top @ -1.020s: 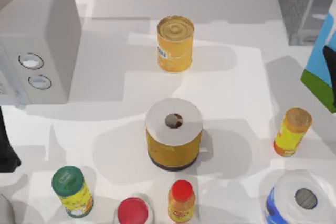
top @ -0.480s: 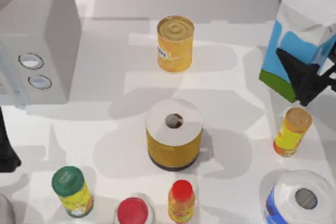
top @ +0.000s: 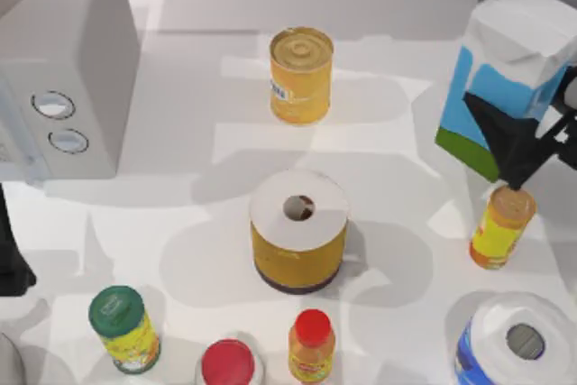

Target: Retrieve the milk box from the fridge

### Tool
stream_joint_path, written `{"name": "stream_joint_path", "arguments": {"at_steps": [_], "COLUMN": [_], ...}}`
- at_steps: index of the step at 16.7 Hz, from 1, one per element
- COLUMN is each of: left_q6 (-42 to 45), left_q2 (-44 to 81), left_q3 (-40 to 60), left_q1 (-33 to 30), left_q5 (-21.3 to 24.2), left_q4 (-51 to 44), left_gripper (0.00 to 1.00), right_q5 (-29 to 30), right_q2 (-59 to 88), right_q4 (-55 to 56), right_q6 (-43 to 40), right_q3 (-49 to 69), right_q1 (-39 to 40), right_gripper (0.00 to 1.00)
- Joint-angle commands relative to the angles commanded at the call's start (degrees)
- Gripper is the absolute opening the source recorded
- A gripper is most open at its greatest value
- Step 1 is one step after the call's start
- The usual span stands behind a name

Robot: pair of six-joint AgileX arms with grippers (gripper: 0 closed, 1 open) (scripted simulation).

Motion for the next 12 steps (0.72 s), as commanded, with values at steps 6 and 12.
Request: {"name": "stream_joint_path", "arguments": {"at_steps": [6, 12], "left_q6": [0.00, 0.00], "left_q2": [0.00, 0.00], "left_q3": [0.00, 0.00], "left_q1": [0.00, 0.00], "left_q5": [0.00, 0.00], "left_q4": [0.00, 0.00], "left_gripper": [1.00, 1.00], "right_q5": [3.07, 6.13], "right_q2": [3.21, 13.43], "right_q4": [0.16, 2.93], "right_q6": [2.92, 1.19], "right_q3": [4.78, 9.52], "right_q1": [-1.51, 5.06], "right_gripper": [0.00, 0.00]}}
